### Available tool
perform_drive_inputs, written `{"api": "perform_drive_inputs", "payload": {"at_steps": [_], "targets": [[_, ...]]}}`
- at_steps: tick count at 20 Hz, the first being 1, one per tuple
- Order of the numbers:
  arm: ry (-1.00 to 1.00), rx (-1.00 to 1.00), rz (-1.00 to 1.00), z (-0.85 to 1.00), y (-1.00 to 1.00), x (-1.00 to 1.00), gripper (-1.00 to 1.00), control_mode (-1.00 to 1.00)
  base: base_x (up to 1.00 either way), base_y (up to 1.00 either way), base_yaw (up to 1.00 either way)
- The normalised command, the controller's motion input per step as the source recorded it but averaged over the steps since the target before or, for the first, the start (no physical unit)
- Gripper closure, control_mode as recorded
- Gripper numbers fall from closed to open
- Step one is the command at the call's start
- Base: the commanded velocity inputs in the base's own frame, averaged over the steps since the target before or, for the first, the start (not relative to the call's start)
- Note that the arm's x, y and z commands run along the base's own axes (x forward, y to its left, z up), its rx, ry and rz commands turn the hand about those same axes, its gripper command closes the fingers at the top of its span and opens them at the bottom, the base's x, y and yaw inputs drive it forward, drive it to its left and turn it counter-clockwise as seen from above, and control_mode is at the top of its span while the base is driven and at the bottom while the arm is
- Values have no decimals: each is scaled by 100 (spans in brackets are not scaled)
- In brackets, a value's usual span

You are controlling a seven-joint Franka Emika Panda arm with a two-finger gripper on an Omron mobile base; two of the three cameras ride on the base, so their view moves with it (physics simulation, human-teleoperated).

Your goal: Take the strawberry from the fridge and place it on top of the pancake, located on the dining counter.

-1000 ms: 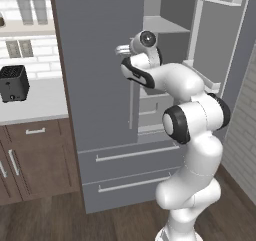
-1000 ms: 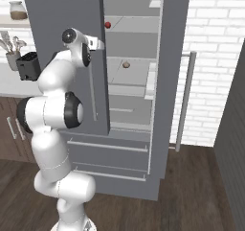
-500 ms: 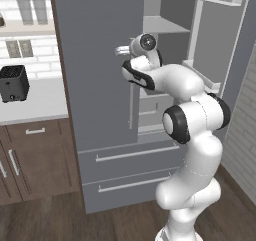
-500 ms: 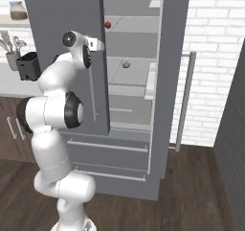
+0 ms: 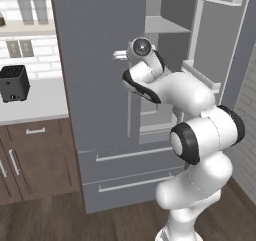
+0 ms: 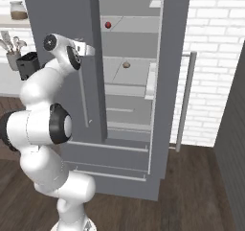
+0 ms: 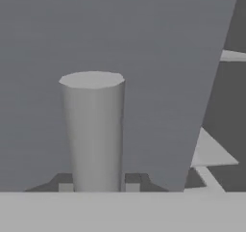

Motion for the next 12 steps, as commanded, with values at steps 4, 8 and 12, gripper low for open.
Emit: {"api": "perform_drive_inputs", "payload": {"at_steps": [4,8,12], "targets": [[4,0,-18,0,31,-70,100,-100,0,0,0],[7,0,-20,0,36,-59,100,-100,0,0,0],[10,-3,-20,0,47,-53,100,-100,0,0,0]]}}
